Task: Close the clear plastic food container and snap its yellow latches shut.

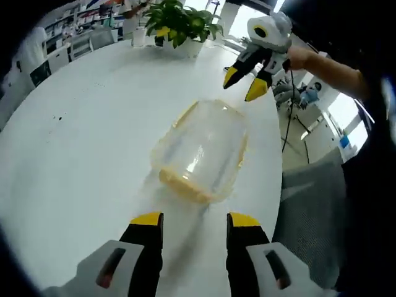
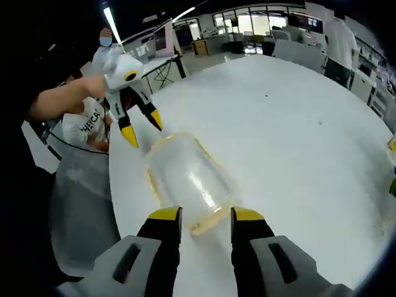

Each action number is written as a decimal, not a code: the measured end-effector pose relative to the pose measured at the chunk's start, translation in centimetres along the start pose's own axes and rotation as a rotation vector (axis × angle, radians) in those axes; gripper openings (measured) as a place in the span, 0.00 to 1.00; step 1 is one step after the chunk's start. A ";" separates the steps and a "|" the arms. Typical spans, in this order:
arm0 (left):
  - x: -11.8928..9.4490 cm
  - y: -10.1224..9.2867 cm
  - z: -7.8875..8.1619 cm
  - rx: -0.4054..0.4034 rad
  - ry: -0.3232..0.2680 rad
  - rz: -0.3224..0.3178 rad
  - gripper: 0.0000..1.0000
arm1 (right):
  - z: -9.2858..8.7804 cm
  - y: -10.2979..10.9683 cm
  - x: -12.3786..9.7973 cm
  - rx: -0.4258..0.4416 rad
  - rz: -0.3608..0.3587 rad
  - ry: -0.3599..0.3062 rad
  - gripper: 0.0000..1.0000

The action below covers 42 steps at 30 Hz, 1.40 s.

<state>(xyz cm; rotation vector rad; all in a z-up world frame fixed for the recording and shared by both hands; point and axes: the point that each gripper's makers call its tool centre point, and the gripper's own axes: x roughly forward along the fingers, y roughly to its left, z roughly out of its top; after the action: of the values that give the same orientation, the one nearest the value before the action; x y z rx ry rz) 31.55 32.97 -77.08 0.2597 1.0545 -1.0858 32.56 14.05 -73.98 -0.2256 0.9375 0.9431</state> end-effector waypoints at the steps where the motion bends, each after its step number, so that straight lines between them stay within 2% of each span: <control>1: 0.1 0.0 0.4 -0.038 -0.027 -0.004 0.35 | -0.3 -0.1 0.1 0.004 -0.007 0.014 0.29; 2: 0.2 -0.2 0.8 -0.096 -0.057 -0.013 0.35 | -0.3 -0.1 0.2 0.006 -0.007 0.016 0.30; 5: 0.4 0.2 1.6 -0.207 -0.109 -0.017 0.35 | -0.8 -0.3 0.4 0.046 -0.011 0.029 0.31; 12: 0.2 0.9 1.9 -0.372 -0.169 -0.005 0.35 | -1.1 -0.5 1.1 0.146 -0.042 0.009 0.36; 15: 0.5 0.9 1.9 -0.408 -0.168 0.006 0.35 | -1.7 -0.2 1.6 0.160 -0.048 0.027 0.36; 16: 0.7 0.8 1.8 -0.412 -0.166 0.008 0.36 | -2.1 -0.4 1.9 0.174 -0.069 0.042 0.38; 19: 1.3 0.7 1.5 -0.416 -0.151 0.022 0.35 | -2.3 -0.1 2.1 0.191 -0.069 0.039 0.38; 24: 1.8 0.7 1.7 -0.447 -0.173 0.046 0.32 | -2.6 0.1 2.4 0.225 -0.070 0.052 0.29; 27: 2.5 0.5 1.5 -0.437 -0.163 0.058 0.29 | -2.7 0.3 2.7 0.248 -0.062 0.044 0.25; 29: 2.8 -0.1 1.7 -0.400 -0.169 0.038 0.27 | -2.7 0.7 2.9 0.217 -0.054 0.044 0.22; 31: 2.8 0.0 1.7 -0.392 -0.167 0.057 0.27 | -2.4 0.8 2.8 0.167 -0.073 0.044 0.21; 37: 2.9 0.1 1.8 -0.378 -0.181 0.079 0.27 | -2.6 0.9 2.9 0.196 -0.085 0.055 0.19; 42: 2.9 -0.1 1.8 -0.358 -0.188 0.093 0.25 | -2.6 0.9 2.9 0.175 -0.097 0.055 0.15</control>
<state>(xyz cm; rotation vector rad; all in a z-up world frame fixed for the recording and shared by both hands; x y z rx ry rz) 32.65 30.05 -78.42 -0.0794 1.0354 -0.8038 30.98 14.90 -77.56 -0.1475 1.0450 0.7648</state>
